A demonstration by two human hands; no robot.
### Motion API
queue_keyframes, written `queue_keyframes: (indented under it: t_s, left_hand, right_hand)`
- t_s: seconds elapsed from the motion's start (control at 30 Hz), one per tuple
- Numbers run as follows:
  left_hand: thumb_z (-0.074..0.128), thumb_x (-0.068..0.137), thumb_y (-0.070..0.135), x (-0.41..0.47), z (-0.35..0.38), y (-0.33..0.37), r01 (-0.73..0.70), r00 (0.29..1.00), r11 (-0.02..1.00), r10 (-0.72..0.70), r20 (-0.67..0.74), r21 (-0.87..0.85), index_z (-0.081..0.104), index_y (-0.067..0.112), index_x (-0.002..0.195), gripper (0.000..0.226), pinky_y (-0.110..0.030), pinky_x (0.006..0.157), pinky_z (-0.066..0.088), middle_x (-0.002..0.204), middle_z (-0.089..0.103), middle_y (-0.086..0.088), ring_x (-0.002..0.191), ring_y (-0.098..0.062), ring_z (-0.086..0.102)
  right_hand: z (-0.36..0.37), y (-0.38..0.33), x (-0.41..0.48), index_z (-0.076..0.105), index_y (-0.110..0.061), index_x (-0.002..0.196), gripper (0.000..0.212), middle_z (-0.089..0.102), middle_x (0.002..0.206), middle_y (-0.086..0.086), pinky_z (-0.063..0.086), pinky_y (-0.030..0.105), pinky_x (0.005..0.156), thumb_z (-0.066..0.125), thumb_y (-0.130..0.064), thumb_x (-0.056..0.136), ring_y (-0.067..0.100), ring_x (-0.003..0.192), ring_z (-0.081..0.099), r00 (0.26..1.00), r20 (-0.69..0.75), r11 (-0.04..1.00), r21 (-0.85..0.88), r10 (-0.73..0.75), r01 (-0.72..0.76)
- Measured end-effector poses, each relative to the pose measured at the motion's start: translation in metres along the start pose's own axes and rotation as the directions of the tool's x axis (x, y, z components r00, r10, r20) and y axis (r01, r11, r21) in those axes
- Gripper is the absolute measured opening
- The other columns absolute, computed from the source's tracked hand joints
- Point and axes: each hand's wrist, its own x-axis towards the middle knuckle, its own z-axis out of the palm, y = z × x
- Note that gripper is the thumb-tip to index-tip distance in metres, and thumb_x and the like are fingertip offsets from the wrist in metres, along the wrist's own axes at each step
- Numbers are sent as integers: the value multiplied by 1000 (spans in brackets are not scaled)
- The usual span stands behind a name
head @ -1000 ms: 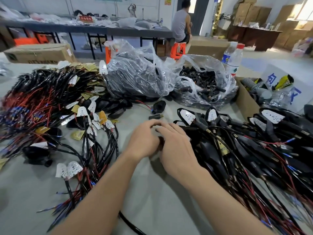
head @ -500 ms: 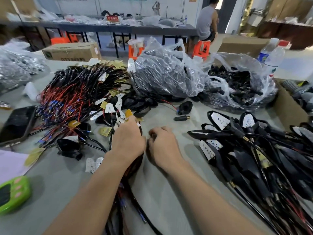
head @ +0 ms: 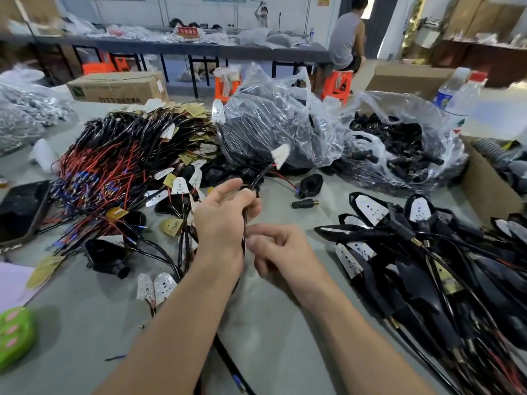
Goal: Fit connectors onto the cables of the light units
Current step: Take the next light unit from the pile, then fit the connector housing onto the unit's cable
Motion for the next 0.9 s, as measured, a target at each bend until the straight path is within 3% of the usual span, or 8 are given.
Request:
queue_keyframes:
  t_s: [0.1, 0.23, 0.37, 0.5, 0.6, 0.7, 0.8, 0.9]
  left_hand:
    - [66, 93, -4, 2, 3, -1, 75, 997, 972, -81, -17, -223, 67, 7, 106, 18, -22, 66, 59, 72, 72, -6, 67, -15, 71]
    - [62, 98, 1, 4, 0, -7, 93, 996, 980, -92, 12, -179, 68, 10, 105, 13, -22, 69, 60, 77, 75, -4, 73, -13, 74]
    - [54, 103, 19, 3, -11, -18, 198, 942, 965, -236, 237, 174, 75, 11, 100, 23, -25, 59, 55, 92, 77, -9, 67, -16, 71]
    - [65, 98, 20, 1, -29, -26, 70, 899, 891, -251, 360, 448, 82, 18, 78, 26, -20, 48, 43, 77, 73, -11, 47, -13, 55]
    - [69, 95, 21, -1, -37, -19, -40, 826, 850, -268, 496, 526, 81, 19, 73, 25, -20, 49, 40, 84, 72, -22, 48, -12, 51]
    - [69, 96, 27, 5, -35, -10, -161, 830, 716, -274, 486, 679, 82, 19, 78, 23, -25, 54, 52, 78, 77, -5, 60, -11, 65]
    - [72, 88, 35, 27, -30, -5, -315, 946, 498, 99, 308, 808, 81, 30, 90, 10, -15, 71, 52, 86, 77, 14, 82, -3, 69]
    - [72, 85, 43, 52, -22, -8, -276, 957, 248, 162, 241, 929, 60, 27, 138, 56, -33, 99, 48, 130, 67, 2, 122, -23, 60]
  right_hand:
    - [-5, -4, 0, 74, -26, 94, 25, 57, 52, 5, 19, 30, 48, 71, -36, 72, 18, 48, 29, 995, 95, 1000, -11, 21, -20]
    - [-6, -1, 0, 71, -24, 80, 8, 60, 53, 4, 18, 27, 45, 72, -28, 72, 16, 43, 29, 992, 117, 997, -57, 51, -44]
    - [-10, -7, 6, 66, -11, 74, 9, 62, 54, 4, 34, 21, 44, 68, -7, 82, 12, 44, 47, 977, -196, 988, 115, -82, 106]
    - [-45, -21, 10, 60, -24, 78, 26, 70, 65, 4, 43, 21, 55, 57, -7, 97, 13, 55, 57, 853, -442, 960, -163, -277, 227]
    - [-61, -28, 7, 53, -22, 88, 19, 75, 80, 11, 46, 25, 49, 49, -10, 103, 19, 55, 63, 834, -462, 953, -121, -301, 276]
    - [-57, -27, 6, 51, -15, 91, 17, 72, 76, 15, 46, 28, 45, 45, -5, 104, 24, 49, 64, 873, -424, 967, -32, -241, 252]
    - [-52, -24, 5, 52, -10, 91, 15, 69, 70, 18, 44, 29, 43, 47, -3, 103, 24, 46, 58, 909, -371, 982, -42, -188, 186]
    - [-48, -25, 2, 53, -8, 91, 15, 67, 66, 15, 40, 27, 41, 47, -1, 102, 22, 42, 51, 923, -351, 987, -30, -158, 157]
